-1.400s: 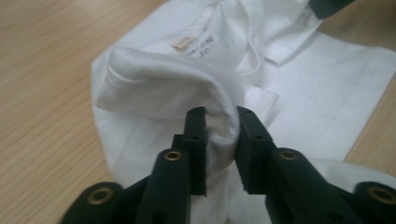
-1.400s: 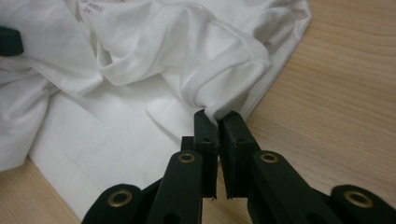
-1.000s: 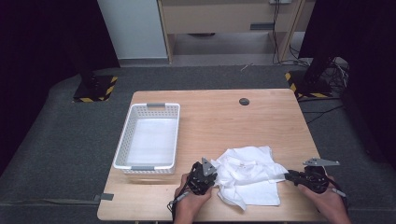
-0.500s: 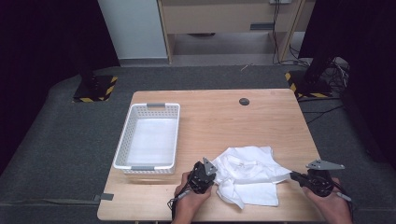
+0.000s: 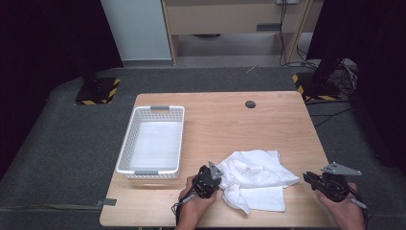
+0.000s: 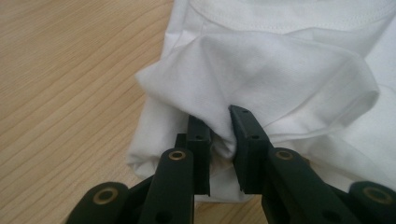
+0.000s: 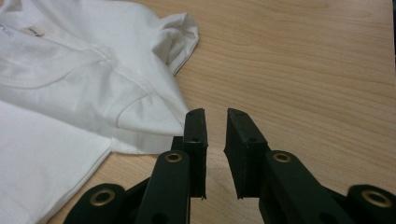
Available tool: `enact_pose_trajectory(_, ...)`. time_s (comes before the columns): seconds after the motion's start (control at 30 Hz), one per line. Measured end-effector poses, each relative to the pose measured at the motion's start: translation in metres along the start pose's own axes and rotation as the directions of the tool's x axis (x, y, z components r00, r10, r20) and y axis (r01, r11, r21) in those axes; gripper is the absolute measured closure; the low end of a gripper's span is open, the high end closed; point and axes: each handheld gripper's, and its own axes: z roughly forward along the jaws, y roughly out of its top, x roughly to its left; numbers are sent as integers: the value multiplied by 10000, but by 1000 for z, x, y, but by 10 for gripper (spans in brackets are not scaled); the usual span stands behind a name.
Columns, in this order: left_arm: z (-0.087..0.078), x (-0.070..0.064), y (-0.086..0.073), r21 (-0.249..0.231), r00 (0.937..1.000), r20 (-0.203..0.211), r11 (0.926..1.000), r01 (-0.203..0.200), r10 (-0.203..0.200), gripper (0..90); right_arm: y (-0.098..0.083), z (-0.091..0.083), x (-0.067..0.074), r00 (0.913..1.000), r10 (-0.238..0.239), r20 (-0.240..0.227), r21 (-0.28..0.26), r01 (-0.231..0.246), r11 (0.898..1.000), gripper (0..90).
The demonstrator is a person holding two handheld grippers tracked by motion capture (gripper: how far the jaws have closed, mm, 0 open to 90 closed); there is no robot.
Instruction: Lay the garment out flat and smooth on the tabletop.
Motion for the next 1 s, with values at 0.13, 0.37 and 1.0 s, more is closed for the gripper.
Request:
enact_pose_trajectory(0.13,-2,0,0,58,10000,75,10000,-34,34,761,-3,3,1,9993,59,-364,-145,-64,9999,702)
enact_pose_trajectory(0.37,-2,-4,-1,183,9993,147,9993,-341,338,786,-4,19,12,9952,-235,-946,-249,212,9995,509)
enact_pose_trajectory(1.0,-6,-19,2,445,9855,1207,9911,-1254,1193,819,-8,6,-13,9966,164,-803,620,-115,9980,874)
